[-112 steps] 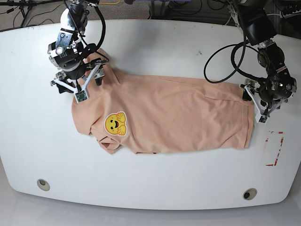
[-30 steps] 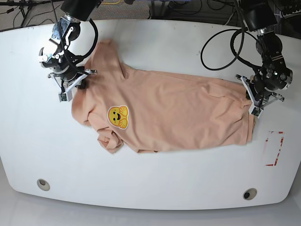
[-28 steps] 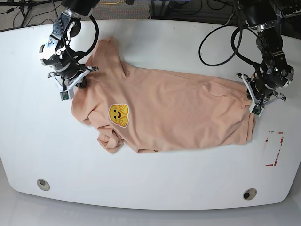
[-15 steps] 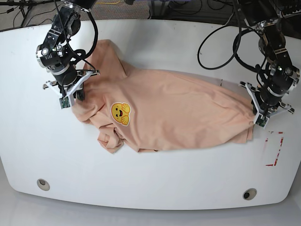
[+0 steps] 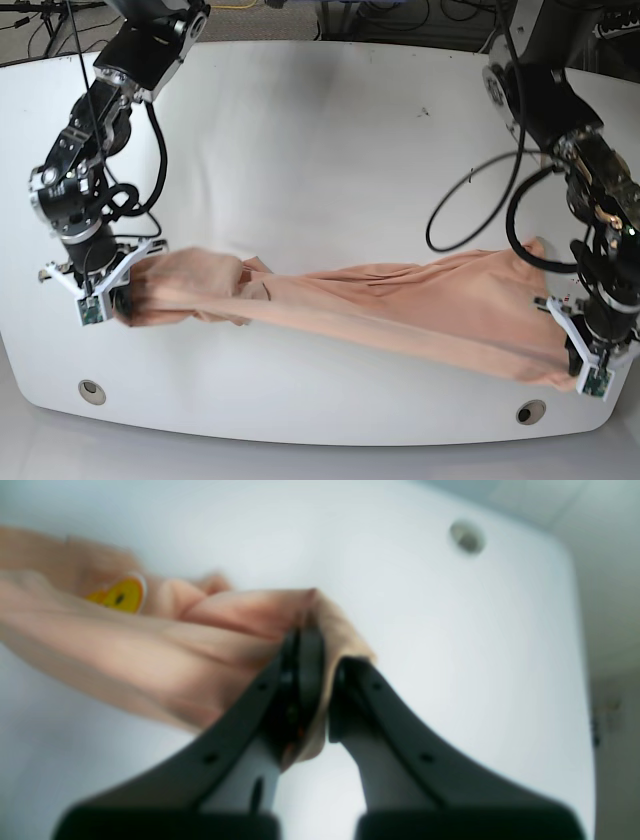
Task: Fold the T-shirt properly
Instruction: 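Lift the peach shirt high with both grippers, stretching it between them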
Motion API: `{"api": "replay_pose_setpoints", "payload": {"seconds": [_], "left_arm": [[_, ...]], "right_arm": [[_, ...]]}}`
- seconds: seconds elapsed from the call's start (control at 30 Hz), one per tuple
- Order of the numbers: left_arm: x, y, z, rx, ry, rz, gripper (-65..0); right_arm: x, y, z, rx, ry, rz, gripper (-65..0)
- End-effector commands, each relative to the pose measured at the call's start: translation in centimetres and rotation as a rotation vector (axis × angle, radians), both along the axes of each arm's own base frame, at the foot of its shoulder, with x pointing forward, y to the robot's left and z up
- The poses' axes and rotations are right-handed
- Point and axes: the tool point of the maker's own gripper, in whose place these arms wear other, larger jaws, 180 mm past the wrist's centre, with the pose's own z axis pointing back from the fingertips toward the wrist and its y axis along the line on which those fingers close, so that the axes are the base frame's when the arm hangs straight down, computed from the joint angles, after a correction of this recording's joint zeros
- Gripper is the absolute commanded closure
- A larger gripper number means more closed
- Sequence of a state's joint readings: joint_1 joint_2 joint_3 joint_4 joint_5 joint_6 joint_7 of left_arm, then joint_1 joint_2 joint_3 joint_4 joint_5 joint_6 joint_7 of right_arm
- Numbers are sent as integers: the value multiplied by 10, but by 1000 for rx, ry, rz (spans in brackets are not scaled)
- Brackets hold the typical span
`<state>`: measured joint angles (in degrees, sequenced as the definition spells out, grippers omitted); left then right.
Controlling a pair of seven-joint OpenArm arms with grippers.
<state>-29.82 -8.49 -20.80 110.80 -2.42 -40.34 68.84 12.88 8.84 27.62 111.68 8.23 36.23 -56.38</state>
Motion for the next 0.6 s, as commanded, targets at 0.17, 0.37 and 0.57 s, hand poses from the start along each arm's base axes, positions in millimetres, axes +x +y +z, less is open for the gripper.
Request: {"api": "replay_pose_setpoints", "payload": {"seconds": [0.17,0.37,0.57], "left_arm": [[21,0,107,-4,-237,-3,0],[31,-1,167,-36,-340,-10,0],[36,-1,224,-73,-413,-17,0]], "right_arm": [[42,-17,90,-124,-165,16,0],[63,-15,153,-219,-265,49,0],[73,-20,221,-316,-354,45,0]]}}
